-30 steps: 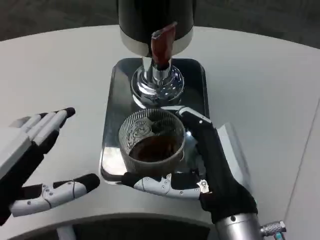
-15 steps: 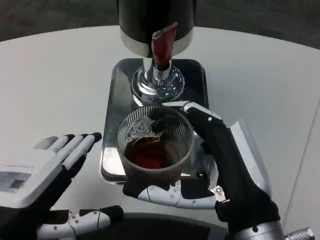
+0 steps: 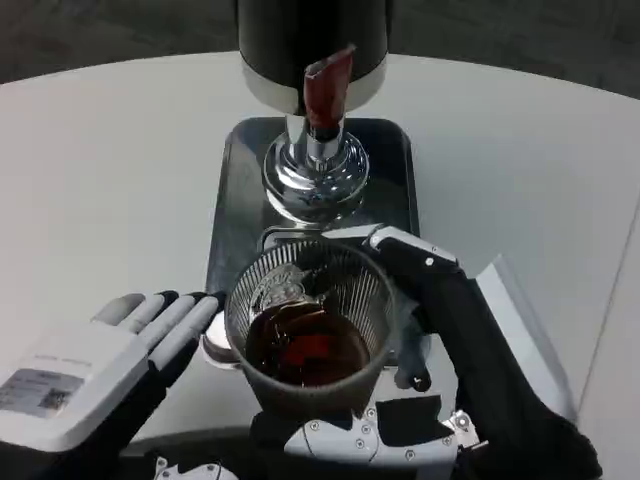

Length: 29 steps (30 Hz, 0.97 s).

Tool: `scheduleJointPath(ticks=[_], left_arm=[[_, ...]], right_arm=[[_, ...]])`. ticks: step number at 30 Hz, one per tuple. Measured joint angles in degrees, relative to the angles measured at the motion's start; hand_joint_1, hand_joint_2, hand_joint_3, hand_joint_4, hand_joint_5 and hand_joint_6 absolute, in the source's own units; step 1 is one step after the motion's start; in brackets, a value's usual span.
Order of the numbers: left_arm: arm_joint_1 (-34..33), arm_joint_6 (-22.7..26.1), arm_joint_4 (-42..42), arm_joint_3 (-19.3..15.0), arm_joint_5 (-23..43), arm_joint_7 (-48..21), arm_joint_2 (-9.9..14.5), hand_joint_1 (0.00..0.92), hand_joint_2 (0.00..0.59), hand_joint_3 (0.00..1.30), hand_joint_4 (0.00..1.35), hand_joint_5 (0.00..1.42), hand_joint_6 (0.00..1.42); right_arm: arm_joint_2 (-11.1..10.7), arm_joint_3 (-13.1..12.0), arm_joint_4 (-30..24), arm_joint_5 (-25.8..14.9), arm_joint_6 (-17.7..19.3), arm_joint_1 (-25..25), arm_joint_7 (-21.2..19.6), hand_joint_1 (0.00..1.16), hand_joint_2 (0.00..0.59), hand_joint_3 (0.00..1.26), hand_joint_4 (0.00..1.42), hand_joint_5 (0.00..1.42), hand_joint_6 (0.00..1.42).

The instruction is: Grasp the cup under the faucet to collect the drink, then remove the cup.

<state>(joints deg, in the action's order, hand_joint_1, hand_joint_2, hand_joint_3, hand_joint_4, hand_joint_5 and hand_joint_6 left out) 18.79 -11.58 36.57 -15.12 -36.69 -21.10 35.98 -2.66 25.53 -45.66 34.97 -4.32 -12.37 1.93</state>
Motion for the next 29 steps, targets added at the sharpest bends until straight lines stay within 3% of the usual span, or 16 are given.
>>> scheduleJointPath(ticks=[6,16,29], left_arm=[[2.42,-0.64,2.81,-1.45,0.07,0.26,-1.45,0.002,0.077,0.0,0.0,0.0,0.0],[4.45,-4.69,3.44,-2.34,-0.05,3.02,-3.44,0.014,0.082,0.0,0.0,0.0,0.0],[2.66,-4.12,3.42,-2.55,-2.25,3.69,-5.37,0.031,0.084,0.0,0.0,0.0,0.0]], right_arm=[[-1.93,0.62,-2.86,0.78,0.0,-3.6,0.68,1.09,0.048,0.75,0.93,1.0,1.41],[-3.16,0.43,-3.51,-0.05,0.03,-5.64,0.75,1.09,0.048,0.75,0.93,1.0,1.41],[-3.25,0.33,-3.45,-0.69,0.14,-5.89,0.11,1.09,0.054,0.75,0.93,0.99,1.41]])
